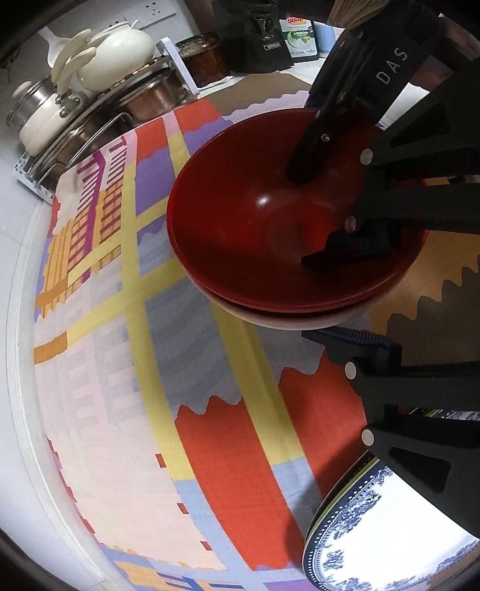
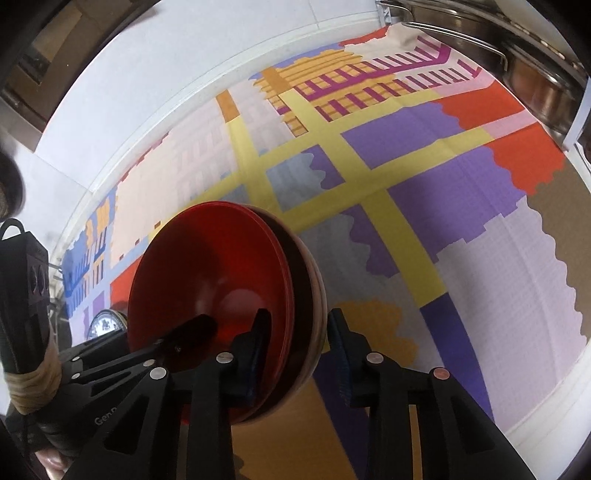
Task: Organize plates and bowls
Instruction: 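Lift the nested bowls with both grippers and carry them over the plate stack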
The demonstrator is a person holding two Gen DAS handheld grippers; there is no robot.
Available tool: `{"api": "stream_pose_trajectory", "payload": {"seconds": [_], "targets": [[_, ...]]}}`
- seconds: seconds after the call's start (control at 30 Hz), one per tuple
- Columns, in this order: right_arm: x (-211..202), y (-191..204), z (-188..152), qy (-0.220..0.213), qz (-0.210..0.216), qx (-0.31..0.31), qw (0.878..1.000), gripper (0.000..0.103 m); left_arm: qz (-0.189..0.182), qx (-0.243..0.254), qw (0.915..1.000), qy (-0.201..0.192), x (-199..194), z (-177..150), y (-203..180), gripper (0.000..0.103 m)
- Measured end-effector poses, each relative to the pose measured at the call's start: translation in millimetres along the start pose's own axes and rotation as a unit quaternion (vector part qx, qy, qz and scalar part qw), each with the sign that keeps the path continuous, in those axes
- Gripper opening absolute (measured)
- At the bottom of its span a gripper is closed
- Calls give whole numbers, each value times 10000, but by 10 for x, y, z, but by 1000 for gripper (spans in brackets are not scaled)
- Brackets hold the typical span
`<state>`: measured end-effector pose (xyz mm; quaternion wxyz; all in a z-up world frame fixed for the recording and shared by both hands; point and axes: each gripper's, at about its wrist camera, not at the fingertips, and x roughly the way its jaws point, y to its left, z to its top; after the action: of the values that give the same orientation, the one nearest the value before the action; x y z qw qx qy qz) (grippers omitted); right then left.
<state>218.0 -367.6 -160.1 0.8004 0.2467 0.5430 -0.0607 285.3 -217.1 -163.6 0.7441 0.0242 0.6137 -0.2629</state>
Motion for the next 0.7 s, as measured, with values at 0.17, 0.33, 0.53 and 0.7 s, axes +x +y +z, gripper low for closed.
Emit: {"api": "stream_pose_trajectory", "payload": {"seconds": [0.17,0.33,0.53,0.7], "targets": [[-1,6,-4,-17,-107,40,9999,28,-26,-110,9999,-5,-8,1,13,28],[-11,8,-7,-24,-124,67,9999,28,52,-148,9999,-11,-14,-10,0,28],[-19,3,-14,-28,-163,71,9998,28,121,-174,9998,-56,-14,-24,-15,28],[-18,27,-33,-50,-216,-30,9998,28,206,-184,9996,-105,-43,-51,-9,28]]}}
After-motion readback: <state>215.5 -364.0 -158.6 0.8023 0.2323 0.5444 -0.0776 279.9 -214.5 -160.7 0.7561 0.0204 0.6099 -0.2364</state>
